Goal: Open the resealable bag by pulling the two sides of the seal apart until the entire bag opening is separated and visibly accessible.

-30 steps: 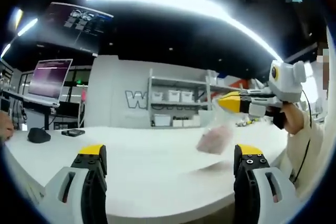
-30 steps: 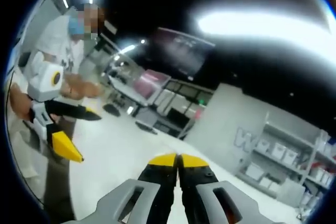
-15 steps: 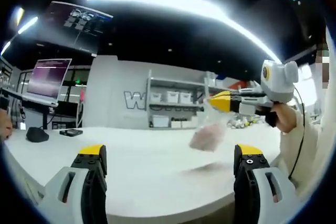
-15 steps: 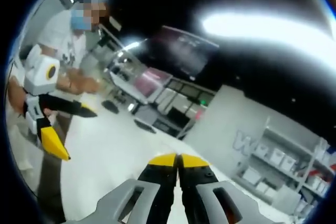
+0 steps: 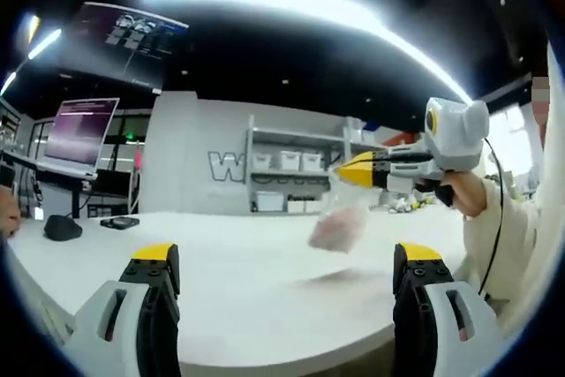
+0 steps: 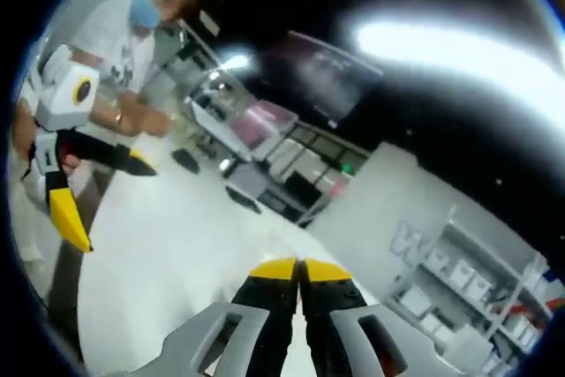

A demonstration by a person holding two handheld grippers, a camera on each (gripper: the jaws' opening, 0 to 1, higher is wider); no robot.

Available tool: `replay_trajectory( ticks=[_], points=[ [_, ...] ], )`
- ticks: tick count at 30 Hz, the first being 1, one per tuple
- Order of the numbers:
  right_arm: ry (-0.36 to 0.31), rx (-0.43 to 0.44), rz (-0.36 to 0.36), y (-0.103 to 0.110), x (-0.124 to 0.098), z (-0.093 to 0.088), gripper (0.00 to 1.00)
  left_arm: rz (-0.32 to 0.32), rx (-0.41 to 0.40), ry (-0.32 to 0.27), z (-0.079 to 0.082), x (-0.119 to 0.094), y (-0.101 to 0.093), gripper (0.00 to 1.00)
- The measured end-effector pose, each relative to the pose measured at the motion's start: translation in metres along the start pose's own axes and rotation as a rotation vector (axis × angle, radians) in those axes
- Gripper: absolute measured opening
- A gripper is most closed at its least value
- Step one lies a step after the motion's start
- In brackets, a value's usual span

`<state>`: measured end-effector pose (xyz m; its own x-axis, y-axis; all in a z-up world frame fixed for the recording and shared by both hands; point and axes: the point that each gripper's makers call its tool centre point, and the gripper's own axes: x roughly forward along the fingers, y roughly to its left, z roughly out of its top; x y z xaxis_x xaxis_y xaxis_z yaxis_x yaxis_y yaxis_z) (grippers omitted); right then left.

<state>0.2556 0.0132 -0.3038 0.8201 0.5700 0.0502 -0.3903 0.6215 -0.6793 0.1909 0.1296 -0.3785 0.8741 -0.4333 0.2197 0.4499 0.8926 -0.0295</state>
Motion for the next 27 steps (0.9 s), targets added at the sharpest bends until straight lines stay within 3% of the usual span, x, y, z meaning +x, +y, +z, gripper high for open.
replay_trajectory(
  ticks=[6, 14, 27],
  points=[
    [-0.005, 0.031, 0.01, -0.004, 0.005, -0.001, 0.0, 0.003, 0.007, -0.004, 0.001, 0.0, 0.001, 0.99],
    [-0.007, 0.138, 0.021, -0.022, 0.016, -0.006, 0.0, 0.01, 0.004, 0.002, -0.001, -0.002, 0.003, 0.99],
    [-0.01, 0.314, 0.064, -0.027, 0.027, -0.013, 0.0, 0.014, -0.004, 0.007, -0.004, -0.003, 0.005, 0.99]
  ],
)
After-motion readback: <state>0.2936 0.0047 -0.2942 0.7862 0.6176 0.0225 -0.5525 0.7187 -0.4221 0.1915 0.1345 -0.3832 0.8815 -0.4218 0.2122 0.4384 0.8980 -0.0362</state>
